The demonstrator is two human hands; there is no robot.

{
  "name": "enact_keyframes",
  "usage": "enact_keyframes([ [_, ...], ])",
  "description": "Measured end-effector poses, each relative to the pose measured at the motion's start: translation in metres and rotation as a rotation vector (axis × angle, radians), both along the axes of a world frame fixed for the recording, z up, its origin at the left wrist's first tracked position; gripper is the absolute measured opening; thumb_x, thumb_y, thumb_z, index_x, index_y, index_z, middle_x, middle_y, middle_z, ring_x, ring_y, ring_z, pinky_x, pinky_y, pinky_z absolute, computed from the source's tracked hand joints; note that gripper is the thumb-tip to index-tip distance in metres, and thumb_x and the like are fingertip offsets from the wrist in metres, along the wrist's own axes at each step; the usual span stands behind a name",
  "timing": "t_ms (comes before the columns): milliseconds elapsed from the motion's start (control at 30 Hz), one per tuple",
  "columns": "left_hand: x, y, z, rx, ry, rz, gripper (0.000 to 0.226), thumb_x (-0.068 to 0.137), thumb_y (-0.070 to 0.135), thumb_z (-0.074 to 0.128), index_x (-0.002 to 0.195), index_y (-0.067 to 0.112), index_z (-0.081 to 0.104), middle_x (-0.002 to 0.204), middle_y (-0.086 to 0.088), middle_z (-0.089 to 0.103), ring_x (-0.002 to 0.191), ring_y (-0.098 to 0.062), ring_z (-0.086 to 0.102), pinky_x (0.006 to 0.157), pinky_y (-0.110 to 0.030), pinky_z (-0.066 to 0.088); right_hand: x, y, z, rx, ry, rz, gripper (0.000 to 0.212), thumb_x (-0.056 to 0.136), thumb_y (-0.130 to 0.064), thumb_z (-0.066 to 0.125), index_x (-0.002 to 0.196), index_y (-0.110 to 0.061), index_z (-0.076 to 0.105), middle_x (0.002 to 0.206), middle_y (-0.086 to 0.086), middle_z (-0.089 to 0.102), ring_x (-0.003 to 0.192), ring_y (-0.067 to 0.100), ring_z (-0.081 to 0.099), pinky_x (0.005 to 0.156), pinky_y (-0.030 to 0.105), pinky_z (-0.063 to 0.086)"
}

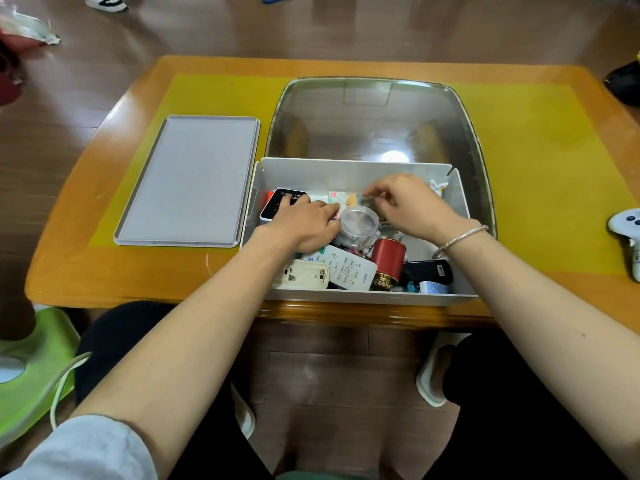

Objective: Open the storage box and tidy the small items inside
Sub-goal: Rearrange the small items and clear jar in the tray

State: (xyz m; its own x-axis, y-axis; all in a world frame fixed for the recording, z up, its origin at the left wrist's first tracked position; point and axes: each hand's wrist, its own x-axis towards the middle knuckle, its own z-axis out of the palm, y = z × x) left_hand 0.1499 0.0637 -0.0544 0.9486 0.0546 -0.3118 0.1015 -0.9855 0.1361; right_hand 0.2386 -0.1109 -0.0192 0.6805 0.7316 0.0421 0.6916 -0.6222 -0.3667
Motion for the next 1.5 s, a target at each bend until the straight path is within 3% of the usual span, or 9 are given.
enact_keyframes([
  [167,-0.001,0.0,-0.003,-0.007,-0.016,-0.006,0.055,0.097,0.043,0.02,0.15,0.026,0.025,0.152,-0.005,0.036,0.139,-0.028,0.027,0.115,-0.056,0.007,-0.008,-0.032,0.006,-0.022,0.047,-0.101,0.011,0.083,-0.018,0.058,0.081,-0.015,0.069,0.078,0.003,0.067,0.081,0.023,0.06,0.07,0.025,0.041],
  [300,-0.002,0.0,-0.004,-0.027,-0.037,0.008,0.053,0.098,0.04,0.021,0.148,0.026,0.028,0.15,-0.006,0.038,0.138,-0.028,0.029,0.114,-0.054,0.008,-0.02,-0.039,0.006,-0.255,0.211,-0.186,0.05,0.076,-0.062,0.06,0.072,-0.012,0.065,0.058,0.004,0.065,0.061,0.02,0.063,0.057,0.028,0.05],
  [467,-0.005,0.006,-0.003,-0.026,-0.132,0.015,0.046,0.097,0.035,0.027,0.138,0.022,0.043,0.143,-0.006,0.045,0.133,-0.026,0.03,0.112,-0.047,0.013,-0.037,-0.03,-0.004,-0.388,0.341,-0.191,0.066,0.065,-0.073,0.062,0.078,-0.008,0.062,0.054,0.004,0.065,0.044,0.013,0.061,0.04,0.021,0.043],
  [600,-0.006,0.016,-0.002,-0.018,-0.135,0.083,0.045,0.099,0.038,0.025,0.136,0.023,0.048,0.146,-0.004,0.039,0.133,-0.028,0.029,0.111,-0.047,0.019,-0.043,-0.027,-0.007,-0.304,0.365,-0.273,0.053,0.071,-0.065,0.063,0.083,-0.013,0.055,0.068,0.004,0.061,0.052,0.016,0.06,0.041,0.026,0.047],
  [767,-0.005,0.023,0.002,-0.045,-0.066,0.165,0.042,0.101,0.041,0.029,0.134,0.025,0.048,0.143,-0.006,0.039,0.129,-0.032,0.033,0.107,-0.051,0.028,-0.031,-0.031,0.007,-0.002,0.43,-0.403,0.04,0.075,-0.047,0.061,0.103,-0.021,0.05,0.092,0.003,0.057,0.069,0.021,0.064,0.042,0.029,0.055],
  [967,0.002,0.023,0.007,-0.014,-0.029,0.215,0.032,0.1,0.028,0.039,0.128,0.019,0.052,0.136,-0.01,0.04,0.124,-0.035,0.033,0.104,-0.051,0.034,-0.018,-0.015,0.015,0.316,0.452,-0.401,0.044,0.075,-0.037,0.063,0.112,-0.027,0.043,0.089,-0.007,0.054,0.064,0.019,0.067,0.051,0.034,0.056],
  [1167,0.0,0.02,0.01,-0.048,-0.088,0.214,0.025,0.094,0.016,0.048,0.117,0.017,0.059,0.129,-0.01,0.043,0.122,-0.034,0.032,0.101,-0.056,0.035,-0.009,0.012,0.014,0.489,0.377,-0.358,0.035,0.075,-0.038,0.075,0.095,-0.023,0.05,0.093,0.0,0.061,0.069,0.012,0.054,0.057,0.021,0.041],
  [1367,-0.02,0.013,0.018,-0.068,-0.338,0.263,0.025,0.097,0.023,0.044,0.118,0.019,0.058,0.136,-0.007,0.043,0.124,-0.032,0.031,0.097,-0.053,0.035,-0.004,0.031,0.01,0.515,0.328,-0.265,0.039,0.077,-0.037,0.074,0.11,-0.02,0.06,0.099,-0.004,0.061,0.081,0.006,0.055,0.07,0.011,0.041],
  [1500,-0.031,0.002,0.02,0.043,-0.438,0.317,0.027,0.095,0.022,0.047,0.118,0.019,0.061,0.144,-0.008,0.037,0.131,-0.033,0.026,0.101,-0.054,0.031,-0.002,0.043,0.006,0.524,0.318,-0.242,0.038,0.075,-0.035,0.076,0.104,-0.022,0.055,0.089,-0.018,0.052,0.069,-0.004,0.05,0.061,0.0,0.037],
])
